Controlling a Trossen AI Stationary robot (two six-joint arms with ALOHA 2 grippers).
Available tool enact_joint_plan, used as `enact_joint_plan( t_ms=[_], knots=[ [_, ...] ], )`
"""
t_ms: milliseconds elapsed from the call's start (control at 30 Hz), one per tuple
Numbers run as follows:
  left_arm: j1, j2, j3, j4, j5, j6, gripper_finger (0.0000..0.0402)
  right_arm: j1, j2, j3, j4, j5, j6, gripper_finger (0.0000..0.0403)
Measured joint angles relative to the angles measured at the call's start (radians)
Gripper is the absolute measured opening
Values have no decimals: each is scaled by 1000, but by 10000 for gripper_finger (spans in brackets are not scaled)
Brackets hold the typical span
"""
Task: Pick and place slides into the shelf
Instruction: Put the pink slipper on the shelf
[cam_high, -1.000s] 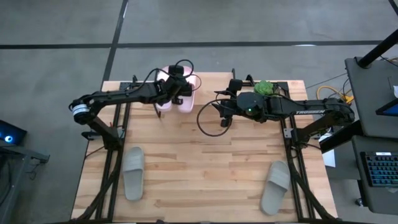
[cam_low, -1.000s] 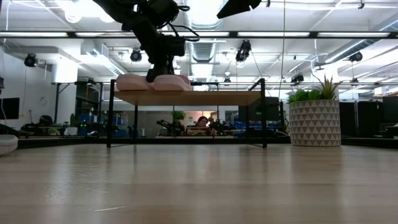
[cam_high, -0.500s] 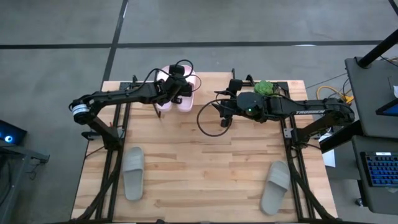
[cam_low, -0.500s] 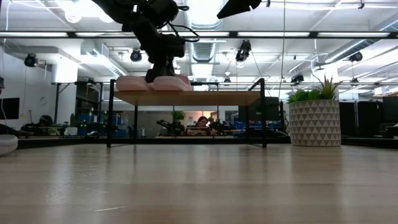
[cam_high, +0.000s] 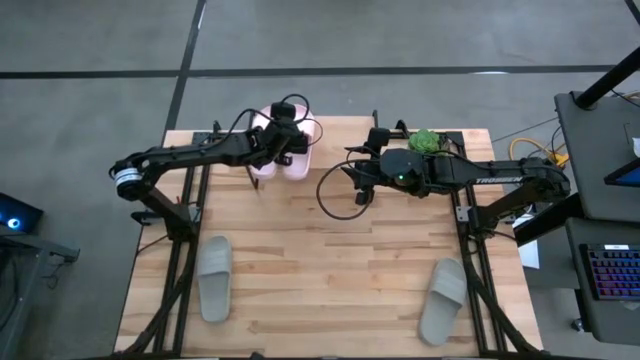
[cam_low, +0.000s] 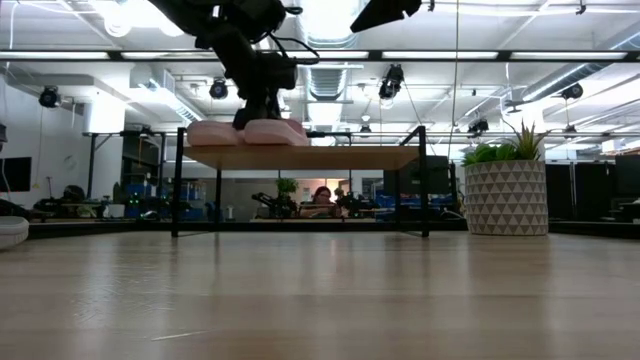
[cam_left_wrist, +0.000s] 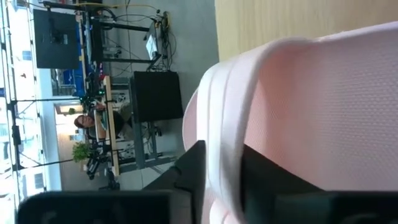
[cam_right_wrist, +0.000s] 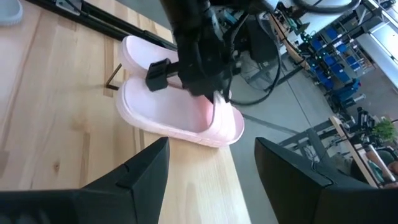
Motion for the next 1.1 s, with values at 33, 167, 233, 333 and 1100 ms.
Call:
enact_joint_plan(
  t_ms=[33, 167, 233, 333, 1100],
  knots=[
    [0, -7, 0, -7, 1, -10, 73, 0, 0, 0, -2, 0, 0, 226],
    [-3, -29, 0, -5, 36, -43, 108, 0, 0, 0, -2, 0, -1, 226],
    [-4, -41, 0, -5, 62, -48, 124, 0, 0, 0, -2, 0, -2, 226],
    [-5, -59, 0, -4, 72, -49, 144, 0, 0, 0, -1, 0, 0, 226],
    [10, -70, -3, -8, 105, -128, 169, 0, 0, 0, -1, 0, 1, 226]
  ],
)
